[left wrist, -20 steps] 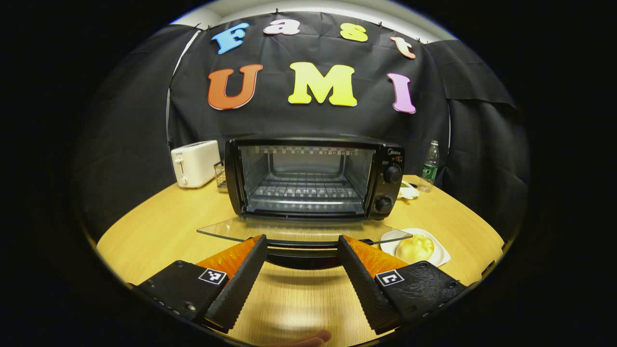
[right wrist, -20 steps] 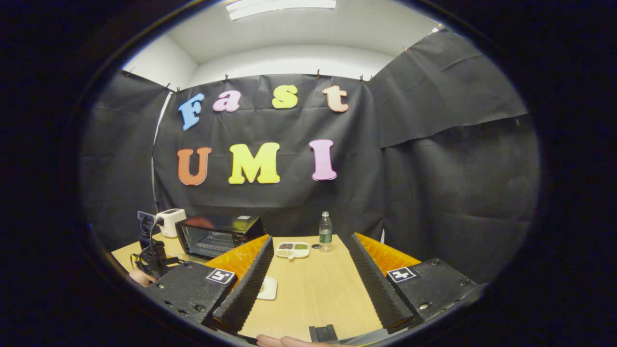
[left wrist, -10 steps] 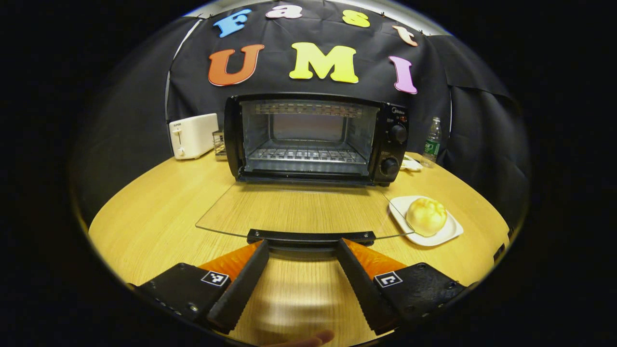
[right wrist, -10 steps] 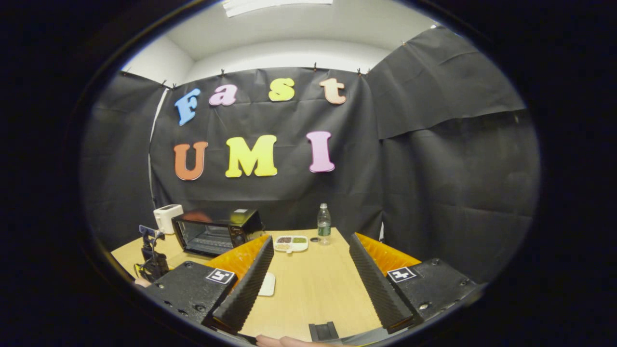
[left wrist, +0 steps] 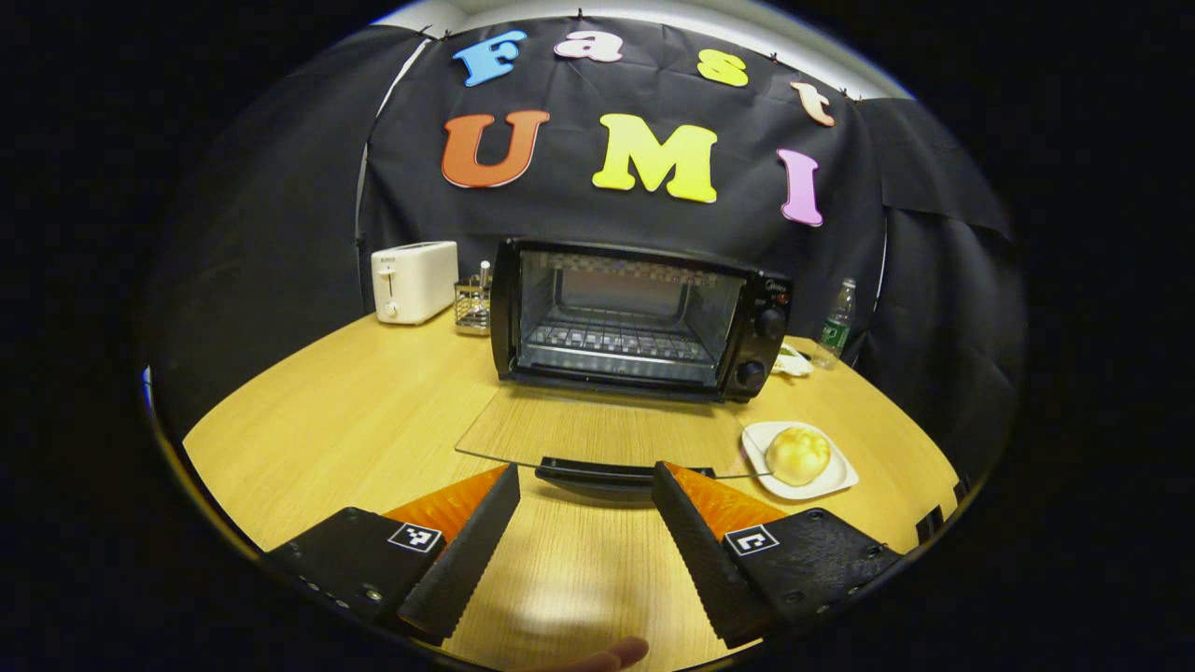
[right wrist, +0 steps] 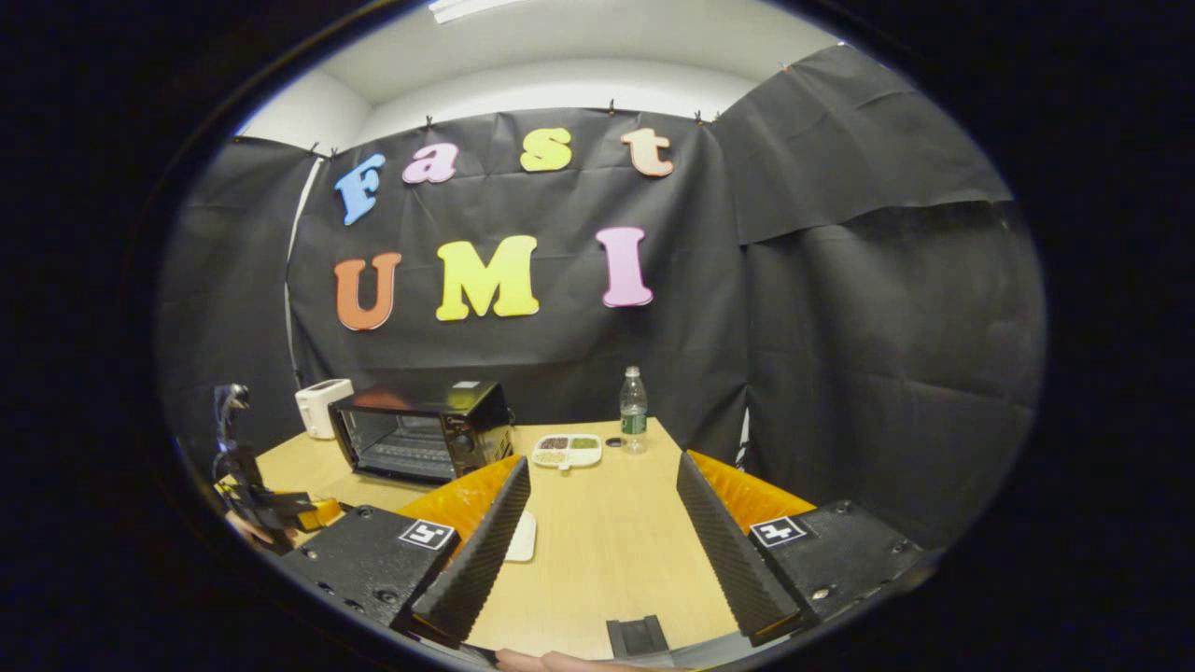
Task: Open the electric oven with the left hand, put the food in, and close the electric oven.
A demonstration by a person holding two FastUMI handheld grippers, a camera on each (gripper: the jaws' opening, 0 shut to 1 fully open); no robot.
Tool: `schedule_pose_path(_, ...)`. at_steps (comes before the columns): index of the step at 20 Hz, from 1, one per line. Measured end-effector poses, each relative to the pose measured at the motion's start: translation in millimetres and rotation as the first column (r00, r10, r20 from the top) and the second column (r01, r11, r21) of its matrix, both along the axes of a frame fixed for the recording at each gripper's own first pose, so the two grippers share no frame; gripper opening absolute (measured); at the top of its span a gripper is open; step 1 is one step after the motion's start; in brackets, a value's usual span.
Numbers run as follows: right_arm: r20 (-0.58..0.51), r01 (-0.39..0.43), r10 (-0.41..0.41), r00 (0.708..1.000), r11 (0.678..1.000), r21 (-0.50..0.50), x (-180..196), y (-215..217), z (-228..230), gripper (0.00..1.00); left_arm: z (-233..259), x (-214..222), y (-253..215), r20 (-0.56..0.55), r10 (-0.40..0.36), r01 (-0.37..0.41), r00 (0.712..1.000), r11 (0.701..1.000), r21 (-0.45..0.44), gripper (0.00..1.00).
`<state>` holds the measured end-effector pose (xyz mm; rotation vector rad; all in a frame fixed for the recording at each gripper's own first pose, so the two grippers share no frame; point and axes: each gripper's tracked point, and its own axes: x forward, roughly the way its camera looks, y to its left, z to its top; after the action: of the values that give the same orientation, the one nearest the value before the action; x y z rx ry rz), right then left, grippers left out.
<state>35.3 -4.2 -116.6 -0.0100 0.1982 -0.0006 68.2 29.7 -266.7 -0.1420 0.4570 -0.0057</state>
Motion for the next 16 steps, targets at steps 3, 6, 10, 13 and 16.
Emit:
schedule_pose_path(3, -0.024, -0.012, 0.012, 1.0, 1.0, -0.004, 3.6, 8.1, -12.1, 0.97, 45.1, -14.4, -1.0, 0.081, -0.008, 0.008, 0.997, 1.0, -0.001, 0.94)
schedule_pose_path(6, -0.042, -0.03, 0.03, 0.999, 1.0, -0.003, 10.1, 16.4, -23.8, 0.97, 91.8, -27.2, -3.3, 0.176, -0.029, 0.026, 0.984, 0.999, 0.023, 0.94)
schedule_pose_path(10, -0.053, -0.075, 0.075, 0.996, 0.997, 0.01, 24.6, 38.4, -40.9, 0.97, 149.7, -43.8, 7.3, 0.29, -0.001, -0.027, 0.957, 0.995, 0.091, 0.94)
schedule_pose_path(13, -0.058, -0.119, 0.12, 0.991, 0.993, 0.022, 42.2, 62.6, -58.2, 0.97, 176.7, -56.9, 10.7, 0.346, 0.006, -0.054, 0.938, 0.99, 0.131, 0.93)
schedule_pose_path(16, -0.085, -0.163, 0.163, 0.983, 0.987, 0.003, 60.6, 85.1, -82.9, 0.97, 203.3, -72.2, 6.1, 0.374, -0.011, -0.032, 0.927, 0.994, 0.109, 0.94)
